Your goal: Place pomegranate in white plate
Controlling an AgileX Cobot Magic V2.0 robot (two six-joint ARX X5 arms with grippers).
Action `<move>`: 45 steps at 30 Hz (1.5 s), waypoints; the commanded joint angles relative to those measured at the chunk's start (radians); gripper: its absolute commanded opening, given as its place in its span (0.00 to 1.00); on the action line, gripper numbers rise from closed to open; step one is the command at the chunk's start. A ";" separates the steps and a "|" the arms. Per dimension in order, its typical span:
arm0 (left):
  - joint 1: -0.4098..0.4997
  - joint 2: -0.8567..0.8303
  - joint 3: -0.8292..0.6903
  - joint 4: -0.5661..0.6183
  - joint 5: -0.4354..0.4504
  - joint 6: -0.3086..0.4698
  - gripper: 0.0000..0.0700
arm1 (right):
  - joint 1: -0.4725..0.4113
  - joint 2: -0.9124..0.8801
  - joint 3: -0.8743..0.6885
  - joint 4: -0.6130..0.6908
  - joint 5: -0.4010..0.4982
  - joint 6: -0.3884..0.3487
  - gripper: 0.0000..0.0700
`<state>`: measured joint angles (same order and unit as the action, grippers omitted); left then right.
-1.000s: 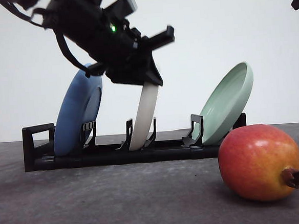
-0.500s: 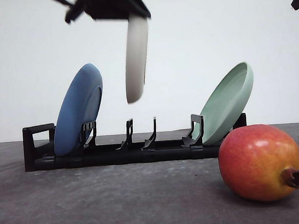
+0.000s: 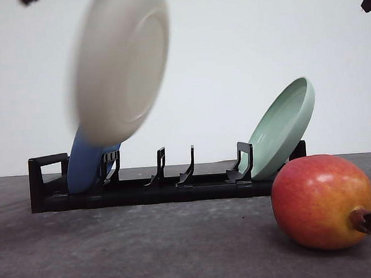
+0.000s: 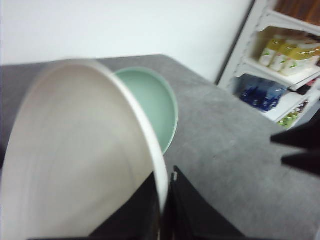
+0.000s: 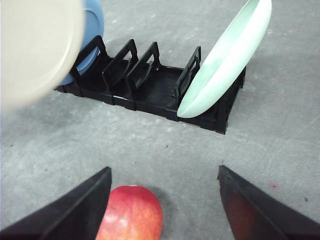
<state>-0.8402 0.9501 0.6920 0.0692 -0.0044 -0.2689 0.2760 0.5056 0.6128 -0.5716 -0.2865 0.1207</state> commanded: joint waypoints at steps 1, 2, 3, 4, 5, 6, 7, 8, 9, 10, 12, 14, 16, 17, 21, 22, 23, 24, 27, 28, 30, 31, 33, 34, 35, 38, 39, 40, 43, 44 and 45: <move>-0.022 -0.037 -0.015 0.014 -0.024 -0.006 0.00 | 0.005 0.002 0.010 0.009 -0.001 0.006 0.61; -0.029 -0.058 -0.030 0.007 -0.029 -0.002 0.00 | 0.005 0.002 0.010 0.009 -0.001 0.006 0.61; -0.036 -0.078 -0.041 -0.004 -0.030 0.004 0.00 | 0.005 0.002 0.010 0.009 -0.001 0.006 0.61; -0.044 -0.096 -0.049 -0.019 -0.027 0.015 0.00 | 0.005 0.002 0.010 0.009 0.000 0.006 0.61; -0.054 -0.107 -0.050 -0.038 -0.022 0.033 0.00 | 0.005 0.002 0.010 0.009 0.000 0.006 0.61; -0.068 -0.114 -0.051 -0.055 -0.017 0.056 0.00 | 0.005 0.003 0.010 0.009 0.001 0.006 0.61; -0.085 -0.119 -0.051 -0.070 -0.015 0.081 0.00 | 0.005 0.003 0.010 0.009 0.002 0.006 0.61; -0.103 -0.120 -0.051 -0.080 -0.015 0.104 0.00 | 0.005 0.003 0.010 0.009 0.003 0.006 0.61; -0.121 -0.120 -0.051 -0.088 -0.016 0.124 0.00 | 0.005 0.003 0.010 0.009 0.003 0.006 0.61; -0.138 -0.119 -0.051 -0.095 -0.022 0.144 0.00 | 0.005 0.003 0.010 0.009 0.003 0.006 0.61; -0.167 -0.111 -0.051 -0.105 -0.044 0.184 0.00 | 0.005 0.003 0.010 0.009 0.003 0.006 0.61; -0.194 -0.097 -0.051 -0.122 -0.075 0.225 0.00 | 0.005 0.003 0.010 0.009 0.003 0.006 0.61; -0.222 -0.075 -0.051 -0.147 -0.126 0.254 0.01 | 0.005 0.003 0.010 0.009 0.003 0.006 0.61; -0.237 -0.062 -0.051 -0.161 -0.151 0.269 0.01 | 0.005 0.003 0.010 0.009 0.003 0.006 0.61; -0.286 0.003 -0.052 -0.180 -0.190 0.324 0.01 | 0.005 0.003 0.010 0.008 0.003 0.006 0.61; -0.296 0.023 -0.053 -0.175 -0.194 0.338 0.01 | 0.005 0.003 0.010 0.008 0.003 0.006 0.61; -0.305 0.044 -0.053 -0.168 -0.202 0.353 0.01 | 0.005 0.003 0.010 0.008 0.003 0.006 0.61; -0.315 0.067 -0.054 -0.158 -0.212 0.369 0.01 | 0.005 0.003 0.010 0.008 0.003 0.006 0.61; -0.336 0.143 -0.056 -0.125 -0.238 0.413 0.01 | 0.005 0.003 0.010 0.008 0.003 0.006 0.61; -0.342 0.168 -0.056 -0.117 -0.244 0.418 0.01 | 0.005 0.003 0.010 0.008 0.003 0.006 0.61; -0.353 0.215 -0.063 -0.088 -0.262 0.418 0.01 | 0.005 0.003 0.010 0.008 0.003 0.005 0.61; -0.360 0.236 -0.069 -0.070 -0.272 0.418 0.01 | 0.005 0.003 0.010 0.008 0.003 0.004 0.61; -0.373 0.270 -0.087 -0.032 -0.299 0.418 0.01 | 0.005 0.003 0.010 0.008 0.005 0.002 0.61; -0.380 0.285 -0.099 -0.013 -0.309 0.418 0.01 | 0.005 0.003 0.010 0.008 0.006 0.002 0.61; -0.385 0.299 -0.111 0.003 -0.314 0.418 0.01 | 0.005 0.003 0.010 0.008 0.006 0.002 0.61; -0.392 0.336 -0.139 0.043 -0.314 0.418 0.01 | 0.005 0.003 0.010 0.008 0.006 0.002 0.61; -0.392 0.349 -0.146 0.058 -0.314 0.418 0.01 | 0.005 0.003 0.010 0.008 0.006 0.002 0.61; -0.392 0.365 -0.152 0.074 -0.314 0.418 0.01 | 0.005 0.003 0.010 0.008 0.006 0.002 0.61; -0.391 0.417 -0.160 0.089 -0.321 0.419 0.00 | 0.005 0.003 0.010 0.004 0.006 0.002 0.61; -0.391 0.437 -0.160 0.092 -0.328 0.421 0.01 | 0.005 0.003 0.010 0.002 0.006 0.002 0.61; -0.391 0.457 -0.160 0.099 -0.336 0.425 0.00 | 0.005 0.003 0.010 0.000 0.006 0.002 0.61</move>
<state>-1.2198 1.3813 0.5312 0.1589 -0.3326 0.1421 0.2760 0.5056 0.6128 -0.5750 -0.2840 0.1205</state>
